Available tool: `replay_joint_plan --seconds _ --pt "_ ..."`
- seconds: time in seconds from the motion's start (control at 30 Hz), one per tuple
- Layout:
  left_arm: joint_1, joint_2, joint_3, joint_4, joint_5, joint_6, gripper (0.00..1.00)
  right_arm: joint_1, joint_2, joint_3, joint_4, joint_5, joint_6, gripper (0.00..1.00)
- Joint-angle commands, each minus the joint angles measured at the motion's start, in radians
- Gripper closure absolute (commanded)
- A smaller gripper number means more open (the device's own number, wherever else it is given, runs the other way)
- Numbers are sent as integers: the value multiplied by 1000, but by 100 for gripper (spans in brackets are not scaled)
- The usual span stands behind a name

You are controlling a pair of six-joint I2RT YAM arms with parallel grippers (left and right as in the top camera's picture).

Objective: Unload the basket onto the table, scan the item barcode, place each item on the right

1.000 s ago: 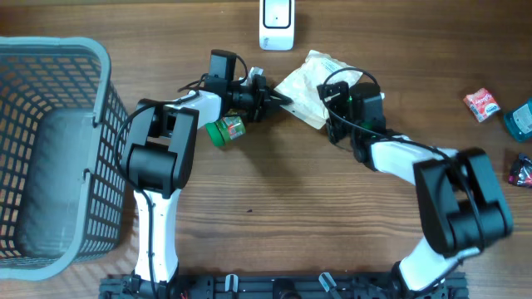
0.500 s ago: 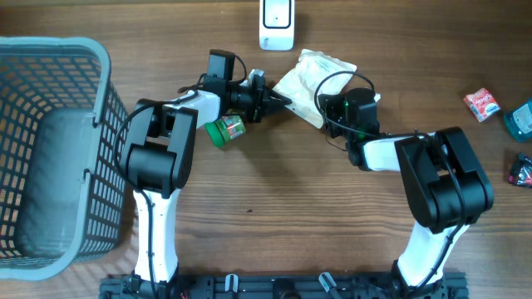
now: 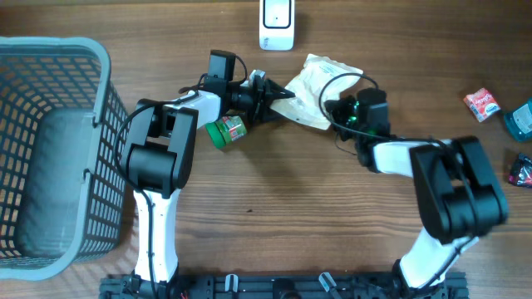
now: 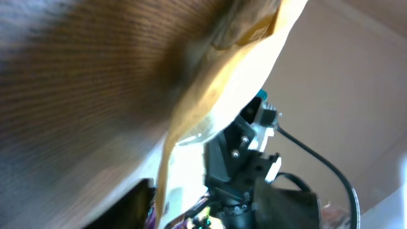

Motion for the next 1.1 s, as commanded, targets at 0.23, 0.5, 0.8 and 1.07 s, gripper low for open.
replay_joint_plan --seconds 0.23,0.5,0.8,1.07 --pt "3 21 -16 -4 -69 24 0 -124 -435 -6 -373 -77 108 95" --pt "2 21 -16 -20 -128 29 0 -152 -675 -6 -452 -232 395 95" --pt "-6 21 -16 -56 -135 101 0 -152 -740 -6 -762 -72 219 36" --pt "-84 21 -17 -95 -111 209 0 -152 -562 -59 -892 -60 -46 0"
